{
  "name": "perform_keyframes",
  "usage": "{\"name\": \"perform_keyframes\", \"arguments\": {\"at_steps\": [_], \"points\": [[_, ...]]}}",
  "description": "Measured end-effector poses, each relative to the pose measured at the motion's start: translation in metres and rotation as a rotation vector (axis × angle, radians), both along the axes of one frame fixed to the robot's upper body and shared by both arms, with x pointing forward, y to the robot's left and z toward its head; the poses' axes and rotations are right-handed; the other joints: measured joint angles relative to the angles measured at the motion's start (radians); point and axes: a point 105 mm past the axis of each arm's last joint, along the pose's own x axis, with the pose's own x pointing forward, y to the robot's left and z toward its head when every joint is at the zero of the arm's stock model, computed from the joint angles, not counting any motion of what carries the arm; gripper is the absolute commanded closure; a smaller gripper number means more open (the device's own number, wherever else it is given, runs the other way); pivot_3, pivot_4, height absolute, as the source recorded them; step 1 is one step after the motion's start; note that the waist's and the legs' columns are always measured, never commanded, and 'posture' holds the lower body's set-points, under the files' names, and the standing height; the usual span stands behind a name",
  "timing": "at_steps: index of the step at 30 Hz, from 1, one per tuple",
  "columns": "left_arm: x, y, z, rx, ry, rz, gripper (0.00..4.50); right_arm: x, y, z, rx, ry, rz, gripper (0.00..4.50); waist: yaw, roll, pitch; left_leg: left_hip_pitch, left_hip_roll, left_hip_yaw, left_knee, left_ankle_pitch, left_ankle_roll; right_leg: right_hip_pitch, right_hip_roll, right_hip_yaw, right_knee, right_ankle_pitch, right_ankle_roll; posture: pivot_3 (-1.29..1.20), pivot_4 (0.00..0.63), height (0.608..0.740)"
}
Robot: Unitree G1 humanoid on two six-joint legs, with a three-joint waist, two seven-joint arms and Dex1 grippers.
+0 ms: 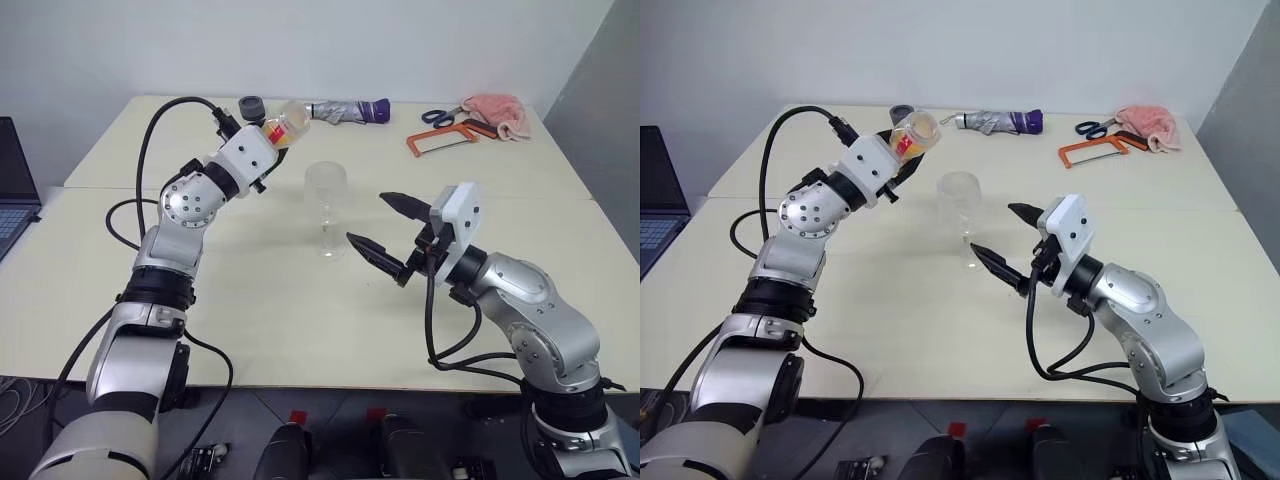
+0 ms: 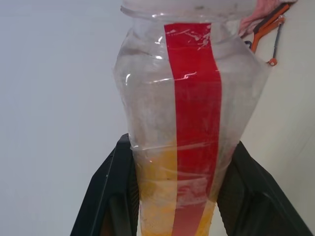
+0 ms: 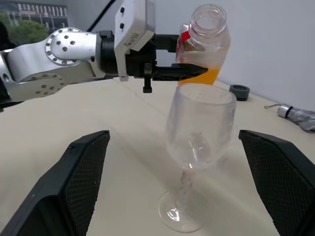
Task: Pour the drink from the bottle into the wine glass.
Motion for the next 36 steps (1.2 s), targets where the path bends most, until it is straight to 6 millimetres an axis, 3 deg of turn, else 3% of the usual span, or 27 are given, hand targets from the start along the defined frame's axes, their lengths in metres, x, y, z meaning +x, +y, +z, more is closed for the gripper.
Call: {"name": "perform_keyframes", "arguments": {"at_steps": [4, 20, 36], "points": [[0.001, -0.002, -0.002, 0.141, -0.068, -0.007, 2.83, 0.003, -0.002, 0.0, -0.002, -0.006, -0.038, 0.0, 0.0, 0.0, 0.0, 0.0, 0.0, 0.0, 0.0, 0.0, 0.0, 0.0, 0.0, 0.0, 0.0, 0.0, 0.0, 0.0, 0.15, 0.74], [-0.003, 0.002, 0.002, 0.418, -0.266, -0.023, 2.83, 0.006, -0.004, -0.002, 0.002, -0.001, -0.059, 0.0, 0.0, 0.0, 0.0, -0.001, 0.0, 0.001, 0.0, 0.0, 0.001, -0.002, 0.0, 0.0, 0.0, 0.0, 0.0, 0.0, 0.15, 0.74], [-0.003, 0.0, 0.015, 0.504, -0.375, -0.008, 2.83, 0.006, -0.005, -0.006, -0.009, 0.014, -0.048, 0.0, 0.0, 0.0, 0.0, -0.002, -0.001, 0.002, 0.0, 0.0, 0.001, -0.002, 0.0, -0.001, 0.001, 0.0, 0.0, 0.0, 0.15, 0.74]]}}
